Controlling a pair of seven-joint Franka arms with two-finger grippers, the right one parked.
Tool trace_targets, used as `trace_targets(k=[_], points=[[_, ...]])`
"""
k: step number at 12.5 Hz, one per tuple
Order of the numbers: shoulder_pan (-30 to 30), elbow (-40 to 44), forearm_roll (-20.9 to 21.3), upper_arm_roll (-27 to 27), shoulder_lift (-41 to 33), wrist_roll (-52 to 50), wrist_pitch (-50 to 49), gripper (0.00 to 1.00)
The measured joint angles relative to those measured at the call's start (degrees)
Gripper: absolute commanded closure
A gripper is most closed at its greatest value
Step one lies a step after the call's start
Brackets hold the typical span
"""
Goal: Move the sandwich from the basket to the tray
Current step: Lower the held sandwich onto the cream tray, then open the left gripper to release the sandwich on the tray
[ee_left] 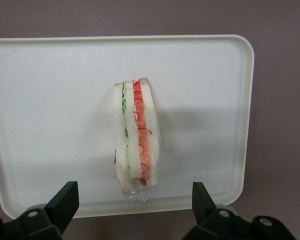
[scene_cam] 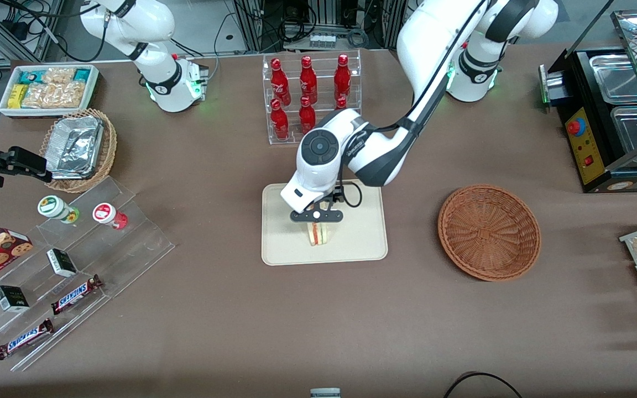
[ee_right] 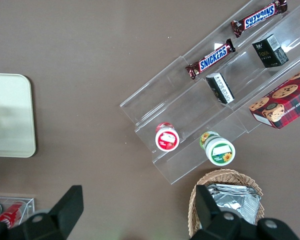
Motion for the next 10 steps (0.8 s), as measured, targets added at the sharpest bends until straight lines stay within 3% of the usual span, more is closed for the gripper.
trace_targets(k=[4, 10], points=[[1.95, -0.04, 0.12, 0.94, -3.88, 2.18, -6.52, 0.0], [12.21, -7.61, 0.29, 1.46, -13.63, 16.14, -8.95, 0.0]])
